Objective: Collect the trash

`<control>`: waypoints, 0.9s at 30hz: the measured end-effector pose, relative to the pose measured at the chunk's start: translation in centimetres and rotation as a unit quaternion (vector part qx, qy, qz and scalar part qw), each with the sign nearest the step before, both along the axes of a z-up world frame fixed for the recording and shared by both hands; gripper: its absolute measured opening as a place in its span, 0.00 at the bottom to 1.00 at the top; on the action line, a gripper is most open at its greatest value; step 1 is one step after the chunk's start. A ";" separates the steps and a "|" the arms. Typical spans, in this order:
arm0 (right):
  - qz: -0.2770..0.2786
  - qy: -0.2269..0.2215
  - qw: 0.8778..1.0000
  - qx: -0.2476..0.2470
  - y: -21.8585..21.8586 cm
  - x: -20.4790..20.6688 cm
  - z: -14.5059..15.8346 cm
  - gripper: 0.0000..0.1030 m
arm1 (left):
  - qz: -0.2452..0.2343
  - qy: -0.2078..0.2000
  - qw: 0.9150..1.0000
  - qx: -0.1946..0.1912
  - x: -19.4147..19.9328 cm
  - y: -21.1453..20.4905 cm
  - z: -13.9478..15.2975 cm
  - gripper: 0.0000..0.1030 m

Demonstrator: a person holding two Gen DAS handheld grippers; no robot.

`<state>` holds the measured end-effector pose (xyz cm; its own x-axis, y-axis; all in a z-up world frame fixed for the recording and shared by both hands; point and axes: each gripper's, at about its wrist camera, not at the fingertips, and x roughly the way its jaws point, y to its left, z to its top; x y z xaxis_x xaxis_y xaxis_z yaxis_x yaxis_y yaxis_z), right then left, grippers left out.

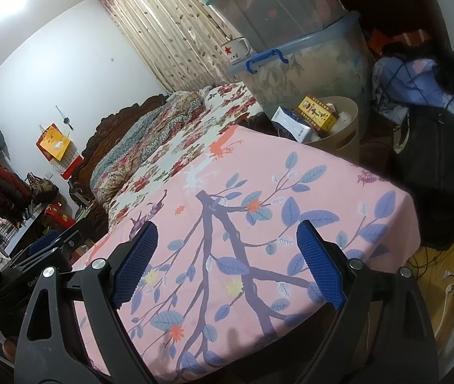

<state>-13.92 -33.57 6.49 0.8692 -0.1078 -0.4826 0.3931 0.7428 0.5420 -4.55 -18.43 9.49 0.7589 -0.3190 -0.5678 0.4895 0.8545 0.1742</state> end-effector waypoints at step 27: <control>0.000 -0.003 1.000 0.001 0.5 -0.3 -0.5 0.86 | 0.007 0.006 1.000 0.003 0.1 0.2 0.0 0.92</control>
<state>-14.20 -33.03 6.00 0.8722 -0.1071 -0.4773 0.3898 0.7417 0.5458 -4.43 -18.25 9.46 0.7564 -0.3058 -0.5782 0.4803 0.8598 0.1735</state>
